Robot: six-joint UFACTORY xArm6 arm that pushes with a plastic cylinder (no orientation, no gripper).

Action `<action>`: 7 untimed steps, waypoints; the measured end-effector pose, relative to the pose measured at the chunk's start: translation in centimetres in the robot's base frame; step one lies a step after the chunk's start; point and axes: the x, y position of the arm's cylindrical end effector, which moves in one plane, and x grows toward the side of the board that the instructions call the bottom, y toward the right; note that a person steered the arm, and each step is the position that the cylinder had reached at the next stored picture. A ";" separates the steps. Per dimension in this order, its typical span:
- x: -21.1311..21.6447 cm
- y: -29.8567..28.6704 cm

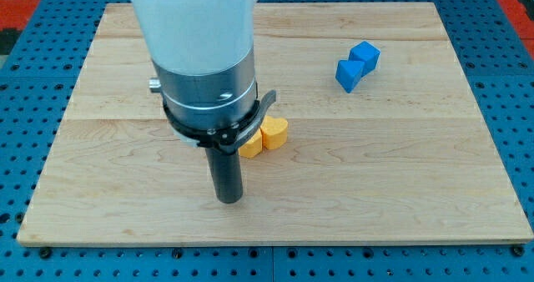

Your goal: Move the yellow heart towards the center of the board

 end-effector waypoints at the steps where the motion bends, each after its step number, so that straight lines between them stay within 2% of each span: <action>1: -2.8 0.6; 4: -4.5 0.8; 5: -6.4 3.5; 6: -6.0 4.5; 7: -7.6 6.6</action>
